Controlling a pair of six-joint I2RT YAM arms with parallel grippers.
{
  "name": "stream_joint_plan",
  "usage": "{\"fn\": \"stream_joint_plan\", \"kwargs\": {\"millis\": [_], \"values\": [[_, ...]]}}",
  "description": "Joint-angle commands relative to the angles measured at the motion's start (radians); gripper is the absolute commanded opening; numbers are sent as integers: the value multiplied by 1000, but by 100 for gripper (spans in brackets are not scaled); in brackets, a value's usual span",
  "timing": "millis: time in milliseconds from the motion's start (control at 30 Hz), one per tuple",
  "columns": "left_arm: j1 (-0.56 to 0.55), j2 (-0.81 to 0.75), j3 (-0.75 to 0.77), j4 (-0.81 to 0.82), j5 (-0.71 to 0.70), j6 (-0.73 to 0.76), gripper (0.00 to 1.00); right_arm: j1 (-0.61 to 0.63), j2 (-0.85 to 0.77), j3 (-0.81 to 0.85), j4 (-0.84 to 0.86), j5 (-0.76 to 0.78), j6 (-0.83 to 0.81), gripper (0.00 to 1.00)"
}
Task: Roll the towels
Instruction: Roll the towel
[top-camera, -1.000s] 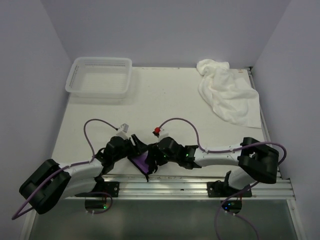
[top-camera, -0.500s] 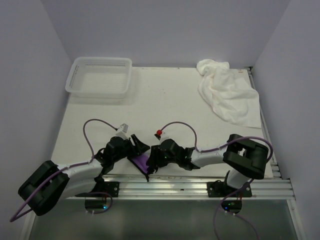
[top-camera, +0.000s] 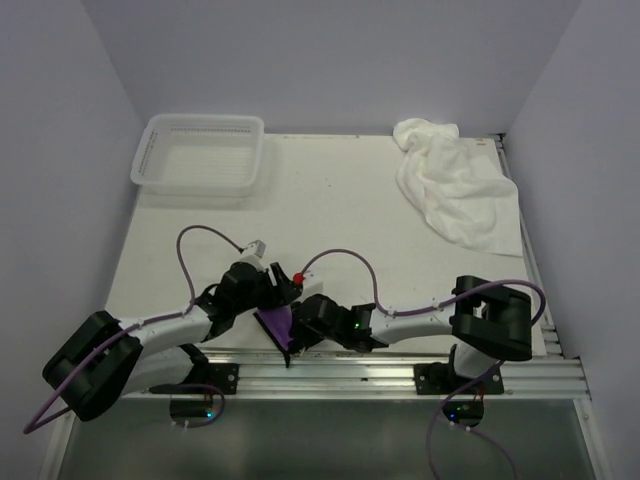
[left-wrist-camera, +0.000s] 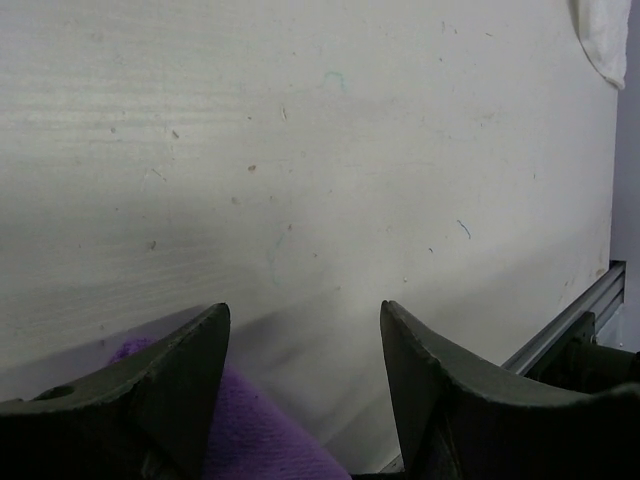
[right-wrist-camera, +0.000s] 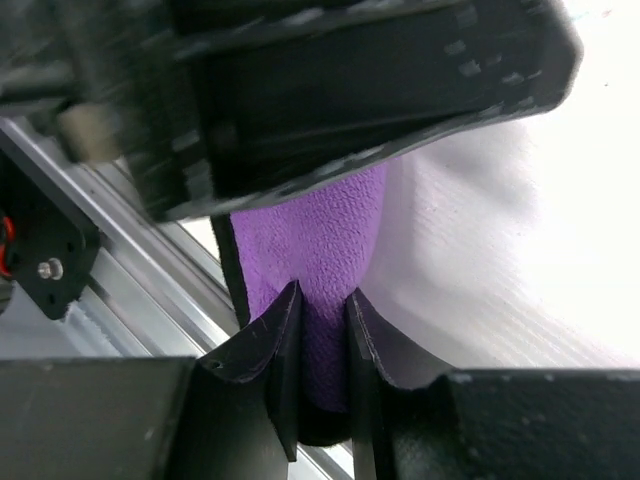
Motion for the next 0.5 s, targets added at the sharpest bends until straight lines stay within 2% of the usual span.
{"fn": "stream_joint_plan", "kwargs": {"millis": [0, 233, 467], "values": [[21, 24, 72, -155, -116, 99, 67, 77, -10, 52, -233, 122, -56, 0], [50, -2, 253, -288, -77, 160, 70, 175, 48, 169, -351, 461, -106, 0], [62, -42, 371, -442, -117, 214, 71, 197, 156, 276, -382, 644, -161, 0]]}}
